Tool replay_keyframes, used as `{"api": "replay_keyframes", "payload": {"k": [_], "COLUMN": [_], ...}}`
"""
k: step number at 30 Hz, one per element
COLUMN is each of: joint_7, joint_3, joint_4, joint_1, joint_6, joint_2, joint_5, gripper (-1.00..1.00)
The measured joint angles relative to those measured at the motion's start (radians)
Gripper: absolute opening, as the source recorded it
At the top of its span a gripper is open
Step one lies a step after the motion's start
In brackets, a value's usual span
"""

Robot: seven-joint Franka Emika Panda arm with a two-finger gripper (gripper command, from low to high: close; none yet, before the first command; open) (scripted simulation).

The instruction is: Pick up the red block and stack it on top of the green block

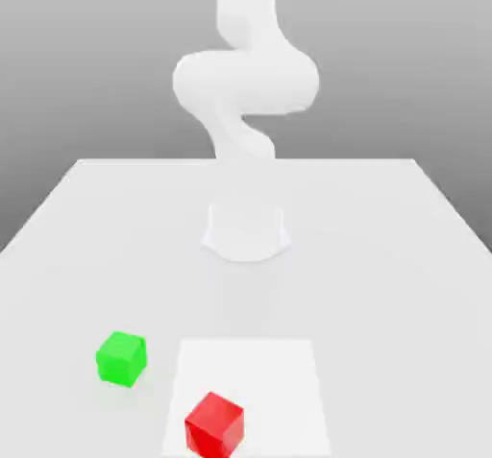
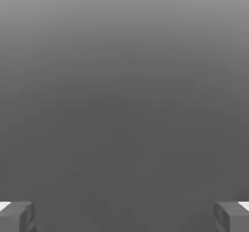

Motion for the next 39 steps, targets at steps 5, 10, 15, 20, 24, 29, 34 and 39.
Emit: {"api": "replay_keyframes", "payload": {"k": [5,10,15,20,24,29,34,39], "joint_7": [0.112,0.221,0.325,0.411,0.458,0.490,0.498,0.495], "joint_3": [0.040,0.065,0.075,0.071,0.070,0.054,0.044,0.050], "joint_4": [-0.028,-0.055,-0.082,-0.109,-0.132,-0.122,-0.114,-0.118], "joint_1": [-0.056,-0.097,-0.125,-0.142,-0.144,-0.133,-0.125,-0.130], "joint_6": [0.067,0.132,0.198,0.264,0.319,0.444,0.490,0.466], "joint_2": [0.188,0.370,0.551,0.731,0.871,1.050,1.105,1.076], "joint_5": [-0.031,-0.062,-0.086,-0.085,-0.053,-0.056,-0.067,-0.061], "gripper": [0.00,0.00,0.00,0.00,0.00,0.00,-1.00,-1.00]}}
